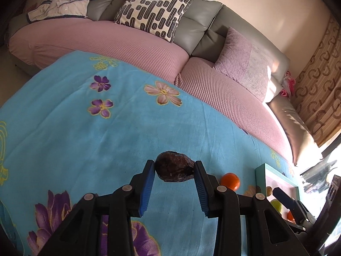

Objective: Organize fruits
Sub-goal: 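Grasp the dark date with the left tool while the right tool grasps the orange, then carry the date and orange over the tray with both tools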

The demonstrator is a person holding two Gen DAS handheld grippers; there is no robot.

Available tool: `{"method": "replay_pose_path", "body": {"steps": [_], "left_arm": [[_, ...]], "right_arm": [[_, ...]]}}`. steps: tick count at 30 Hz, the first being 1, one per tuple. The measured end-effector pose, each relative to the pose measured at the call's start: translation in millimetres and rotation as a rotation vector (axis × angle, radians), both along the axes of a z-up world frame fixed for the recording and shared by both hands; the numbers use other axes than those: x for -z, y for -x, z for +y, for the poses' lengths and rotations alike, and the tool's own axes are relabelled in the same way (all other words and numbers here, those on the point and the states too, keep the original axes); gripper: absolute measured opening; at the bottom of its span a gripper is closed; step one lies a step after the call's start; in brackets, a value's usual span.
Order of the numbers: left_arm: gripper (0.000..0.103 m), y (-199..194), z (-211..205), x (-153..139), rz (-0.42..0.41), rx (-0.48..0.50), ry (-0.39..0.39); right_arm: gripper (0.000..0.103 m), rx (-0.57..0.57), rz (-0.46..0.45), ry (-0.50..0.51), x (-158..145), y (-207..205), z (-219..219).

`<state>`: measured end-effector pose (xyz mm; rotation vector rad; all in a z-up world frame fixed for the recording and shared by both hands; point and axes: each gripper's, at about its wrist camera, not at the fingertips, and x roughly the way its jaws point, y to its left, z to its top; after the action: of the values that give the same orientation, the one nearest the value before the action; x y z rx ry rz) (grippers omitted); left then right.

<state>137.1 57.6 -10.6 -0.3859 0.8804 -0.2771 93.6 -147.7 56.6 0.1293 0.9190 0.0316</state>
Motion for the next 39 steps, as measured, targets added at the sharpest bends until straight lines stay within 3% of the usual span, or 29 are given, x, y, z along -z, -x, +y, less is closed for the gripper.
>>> {"method": "replay_pose_path", "body": {"steps": [3,7,10,15,17,21,24,39], "left_arm": [[0.040,-1,2,2,0.005,-0.006,0.008],[0.040,-2,7,4,0.014,-0.015,0.019],[0.040,-4,10,6,0.019,-0.024,0.025],[0.040,-5,14,9,0.026,-0.031,0.031],[0.040,-5,14,9,0.026,-0.031,0.032],[0.040,-5,13,9,0.025,-0.028,0.033],[0.040,-4,12,8,0.021,-0.026,0.031],[0.040,-2,4,2,0.006,0.000,0.032]], "right_arm": [[0.074,-0.027,0.015,-0.006,7,-10,10],[0.072,-0.051,0.043,0.011,17,-22,20],[0.059,-0.063,0.066,0.021,25,-30,24],[0.057,-0.066,0.095,0.039,34,-38,28],[0.049,-0.069,0.104,0.047,36,-39,29],[0.046,-0.076,0.108,0.050,37,-40,30],[0.037,-0.085,0.105,0.038,36,-39,32],[0.037,-0.091,0.082,0.045,20,-25,36]]}}
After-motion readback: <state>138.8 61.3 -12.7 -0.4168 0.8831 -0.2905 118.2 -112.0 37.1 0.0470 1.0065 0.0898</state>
